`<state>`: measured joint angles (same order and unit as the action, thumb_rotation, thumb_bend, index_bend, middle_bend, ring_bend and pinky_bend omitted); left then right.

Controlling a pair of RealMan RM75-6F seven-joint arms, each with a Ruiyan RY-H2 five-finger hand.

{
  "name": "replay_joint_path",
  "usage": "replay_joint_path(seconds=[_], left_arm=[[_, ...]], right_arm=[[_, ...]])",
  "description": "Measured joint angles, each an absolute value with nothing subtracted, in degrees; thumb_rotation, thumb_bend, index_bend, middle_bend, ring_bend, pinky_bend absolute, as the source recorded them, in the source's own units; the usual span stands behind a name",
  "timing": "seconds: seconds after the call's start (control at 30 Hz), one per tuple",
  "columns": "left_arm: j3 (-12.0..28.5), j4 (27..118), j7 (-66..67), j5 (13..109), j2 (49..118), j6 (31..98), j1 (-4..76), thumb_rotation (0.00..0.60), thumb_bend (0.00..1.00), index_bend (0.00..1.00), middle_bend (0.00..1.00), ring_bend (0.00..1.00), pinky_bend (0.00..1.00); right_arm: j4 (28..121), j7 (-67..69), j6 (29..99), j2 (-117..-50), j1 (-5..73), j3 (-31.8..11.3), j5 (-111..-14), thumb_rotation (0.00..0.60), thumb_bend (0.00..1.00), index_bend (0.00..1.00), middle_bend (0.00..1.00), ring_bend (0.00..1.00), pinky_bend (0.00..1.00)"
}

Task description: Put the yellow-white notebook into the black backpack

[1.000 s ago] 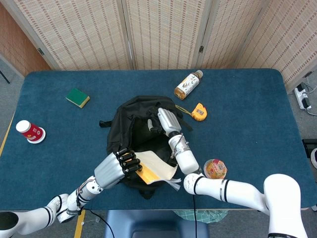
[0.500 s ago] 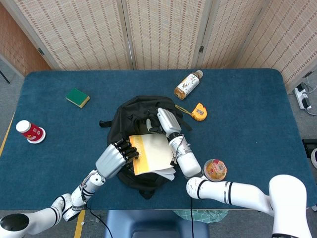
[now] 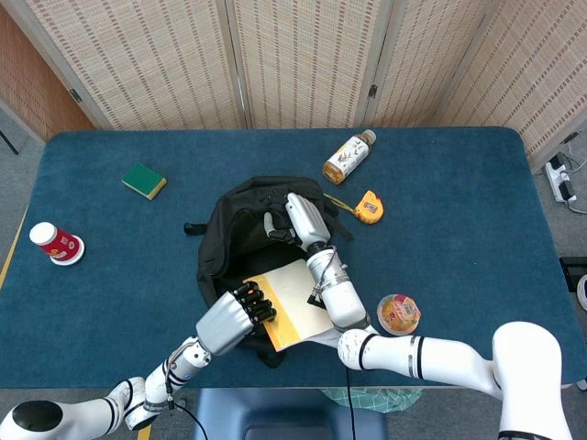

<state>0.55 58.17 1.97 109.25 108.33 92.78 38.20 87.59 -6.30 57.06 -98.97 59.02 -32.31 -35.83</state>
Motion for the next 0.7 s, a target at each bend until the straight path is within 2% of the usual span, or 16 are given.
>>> replay_joint_path(seconds=[0.37, 0.7], left_arm=[[3.73, 54.95, 7.01, 104.29, 110.0, 89.09, 38.34, 0.6, 0.47, 0.75, 0.7, 0.6, 0.5], [5.65, 53.57, 11.05, 99.86, 109.0, 88.7, 36.14, 0.6, 0.48, 0.76, 0.72, 0.6, 0.5]], right_arm=[[90.36, -5.27, 57.25, -97.45, 58.1, -32.08, -36.14, 0.6, 0.66, 0.76, 0.33, 0.24, 0.01], [91.29, -4.78, 57.5, -97.28, 57.87, -31.39, -36.37, 0.6, 0.66, 0.75, 0.33, 0.24, 0.01]])
